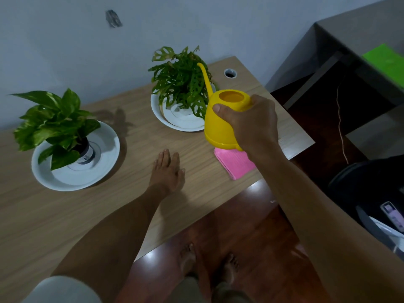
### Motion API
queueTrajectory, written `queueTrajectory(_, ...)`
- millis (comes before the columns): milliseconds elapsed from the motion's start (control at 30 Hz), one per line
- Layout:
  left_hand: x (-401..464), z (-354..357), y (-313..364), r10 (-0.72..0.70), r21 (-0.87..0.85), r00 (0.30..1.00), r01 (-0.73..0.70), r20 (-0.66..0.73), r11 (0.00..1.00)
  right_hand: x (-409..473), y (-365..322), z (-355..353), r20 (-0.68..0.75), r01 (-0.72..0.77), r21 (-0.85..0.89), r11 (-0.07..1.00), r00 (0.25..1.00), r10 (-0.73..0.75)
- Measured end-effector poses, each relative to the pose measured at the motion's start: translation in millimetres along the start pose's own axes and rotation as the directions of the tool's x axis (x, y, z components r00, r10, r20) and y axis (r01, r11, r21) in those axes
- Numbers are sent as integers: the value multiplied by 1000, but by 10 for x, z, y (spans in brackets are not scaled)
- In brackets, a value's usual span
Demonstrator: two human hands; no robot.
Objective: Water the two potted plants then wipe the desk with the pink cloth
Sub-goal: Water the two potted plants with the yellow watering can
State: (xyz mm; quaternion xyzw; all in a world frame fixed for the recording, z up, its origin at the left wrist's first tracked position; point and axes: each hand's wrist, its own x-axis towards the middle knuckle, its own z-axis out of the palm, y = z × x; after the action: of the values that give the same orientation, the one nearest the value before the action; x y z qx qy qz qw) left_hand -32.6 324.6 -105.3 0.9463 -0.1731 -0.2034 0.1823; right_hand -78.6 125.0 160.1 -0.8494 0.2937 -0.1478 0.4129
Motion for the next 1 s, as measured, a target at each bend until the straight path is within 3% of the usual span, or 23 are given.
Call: queueTrajectory(1000,14,59,-17,-1,-4,1000,1,-15,1000,-46,-9,-82,46,8,-10,1000,999,-7)
